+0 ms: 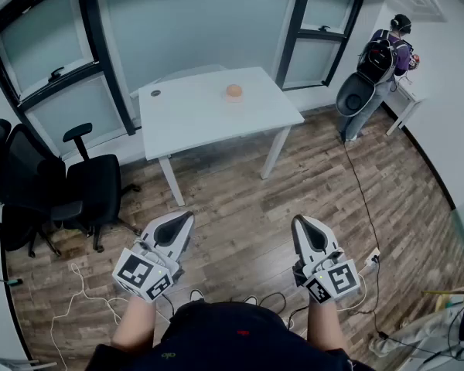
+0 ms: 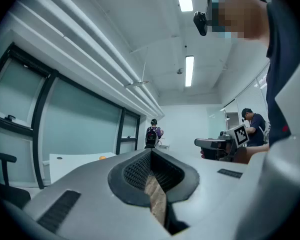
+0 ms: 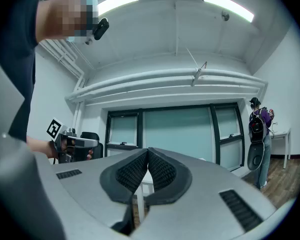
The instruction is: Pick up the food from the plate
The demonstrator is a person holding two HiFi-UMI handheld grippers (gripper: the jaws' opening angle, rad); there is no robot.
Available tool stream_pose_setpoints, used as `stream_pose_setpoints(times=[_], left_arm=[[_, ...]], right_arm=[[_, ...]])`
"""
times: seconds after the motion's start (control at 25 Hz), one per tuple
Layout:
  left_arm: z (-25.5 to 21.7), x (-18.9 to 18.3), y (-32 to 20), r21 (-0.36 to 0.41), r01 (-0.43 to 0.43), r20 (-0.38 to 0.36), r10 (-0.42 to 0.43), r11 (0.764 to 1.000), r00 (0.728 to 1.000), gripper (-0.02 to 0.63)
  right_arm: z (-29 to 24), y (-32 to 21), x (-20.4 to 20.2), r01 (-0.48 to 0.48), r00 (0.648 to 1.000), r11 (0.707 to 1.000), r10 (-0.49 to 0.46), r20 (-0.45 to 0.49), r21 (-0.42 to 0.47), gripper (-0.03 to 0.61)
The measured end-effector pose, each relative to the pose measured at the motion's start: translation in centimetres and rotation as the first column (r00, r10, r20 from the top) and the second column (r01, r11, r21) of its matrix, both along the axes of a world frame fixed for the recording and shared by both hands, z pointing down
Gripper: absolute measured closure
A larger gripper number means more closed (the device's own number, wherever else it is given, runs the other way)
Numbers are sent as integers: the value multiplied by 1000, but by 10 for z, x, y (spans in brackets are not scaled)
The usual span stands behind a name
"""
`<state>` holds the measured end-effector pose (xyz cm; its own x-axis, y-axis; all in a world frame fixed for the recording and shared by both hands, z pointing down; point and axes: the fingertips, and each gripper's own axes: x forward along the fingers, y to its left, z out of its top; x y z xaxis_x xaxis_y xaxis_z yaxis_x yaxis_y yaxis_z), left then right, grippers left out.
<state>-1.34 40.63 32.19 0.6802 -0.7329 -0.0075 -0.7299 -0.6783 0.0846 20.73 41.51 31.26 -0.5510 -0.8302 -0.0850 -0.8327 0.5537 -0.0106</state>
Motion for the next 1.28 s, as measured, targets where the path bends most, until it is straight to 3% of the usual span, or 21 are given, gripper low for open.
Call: stream_pose_setpoints(times=[0.52, 0.72, 0.96, 1.28], left_arm=[[7, 1, 9, -13, -28, -15, 28, 1000, 999, 594], [7, -7, 8, -14, -20, -18, 20, 1000, 1000, 594], [15, -43, 2, -29, -2, -18, 2, 1000, 1000, 594], [36, -109, -15, -56, -21, -30, 19, 998, 999, 594]], right_arm=[[7, 12, -5, -2, 1000, 1000, 2, -16, -10, 554], [5, 8, -10, 5, 1000, 1000, -5, 25, -8, 554], [14, -2, -42, 21, 999, 999, -20, 28, -37, 554], [30, -18, -116, 29, 999, 998, -28, 17, -51, 554]])
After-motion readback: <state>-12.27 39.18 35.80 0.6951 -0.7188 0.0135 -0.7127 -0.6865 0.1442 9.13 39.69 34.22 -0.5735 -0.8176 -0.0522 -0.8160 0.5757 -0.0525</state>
